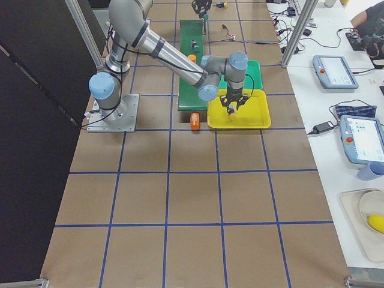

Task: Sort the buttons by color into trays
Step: 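Lower the yellow button into the yellow tray while the left places a button, then move the right gripper back to the belt end while the left gripper withdraws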

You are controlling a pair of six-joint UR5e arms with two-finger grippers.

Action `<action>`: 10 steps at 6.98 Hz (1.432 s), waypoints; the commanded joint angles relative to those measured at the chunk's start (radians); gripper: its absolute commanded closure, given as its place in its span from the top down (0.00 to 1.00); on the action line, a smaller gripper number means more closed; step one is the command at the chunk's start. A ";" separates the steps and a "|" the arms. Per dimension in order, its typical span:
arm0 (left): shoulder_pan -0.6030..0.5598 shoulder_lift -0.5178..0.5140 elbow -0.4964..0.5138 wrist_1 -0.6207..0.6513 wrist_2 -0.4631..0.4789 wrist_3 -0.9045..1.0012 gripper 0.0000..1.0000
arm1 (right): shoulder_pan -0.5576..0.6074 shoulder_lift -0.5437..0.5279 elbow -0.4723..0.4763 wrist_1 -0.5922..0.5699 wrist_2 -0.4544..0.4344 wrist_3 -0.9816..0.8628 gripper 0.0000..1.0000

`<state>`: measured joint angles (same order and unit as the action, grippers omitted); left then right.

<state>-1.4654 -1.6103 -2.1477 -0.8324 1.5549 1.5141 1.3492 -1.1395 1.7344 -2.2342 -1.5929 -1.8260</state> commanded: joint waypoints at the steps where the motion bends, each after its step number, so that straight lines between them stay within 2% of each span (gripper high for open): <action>1: -0.145 0.027 -0.090 0.036 0.031 0.009 0.11 | 0.013 -0.142 0.048 0.133 0.016 0.001 0.98; 2: -0.142 0.007 -0.113 0.106 0.033 0.050 0.11 | 0.013 -0.210 0.115 0.142 0.017 -0.002 0.99; 3: -0.138 0.007 -0.115 0.113 0.037 0.090 0.11 | 0.013 -0.306 0.196 0.142 0.013 -0.036 1.00; 4: -0.122 0.009 -0.115 0.114 0.040 0.112 0.99 | 0.014 -0.371 0.299 0.130 0.007 -0.064 1.00; 5: -0.098 0.024 -0.113 0.116 0.042 0.113 1.00 | 0.015 -0.419 0.379 0.127 0.014 -0.052 1.00; 6: -0.058 0.041 -0.097 0.113 0.040 0.115 1.00 | 0.034 -0.443 0.405 0.126 0.016 -0.046 1.00; 7: 0.024 0.050 -0.090 0.111 0.031 0.110 1.00 | 0.103 -0.437 0.407 0.131 -0.002 -0.009 1.00; 8: 0.194 0.020 -0.039 0.107 0.016 0.094 1.00 | 0.187 -0.434 0.406 0.128 -0.034 0.066 1.00; 9: 0.344 -0.017 0.051 0.099 -0.060 0.080 1.00 | 0.241 -0.433 0.406 0.125 -0.033 0.149 1.00; 10: 0.428 -0.083 0.142 0.084 -0.067 0.013 1.00 | 0.267 -0.434 0.406 0.125 -0.024 0.209 1.00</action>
<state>-1.1701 -1.6292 -2.1080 -0.7341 1.5193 1.5833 1.5662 -1.5732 2.1393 -2.1080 -1.6202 -1.7012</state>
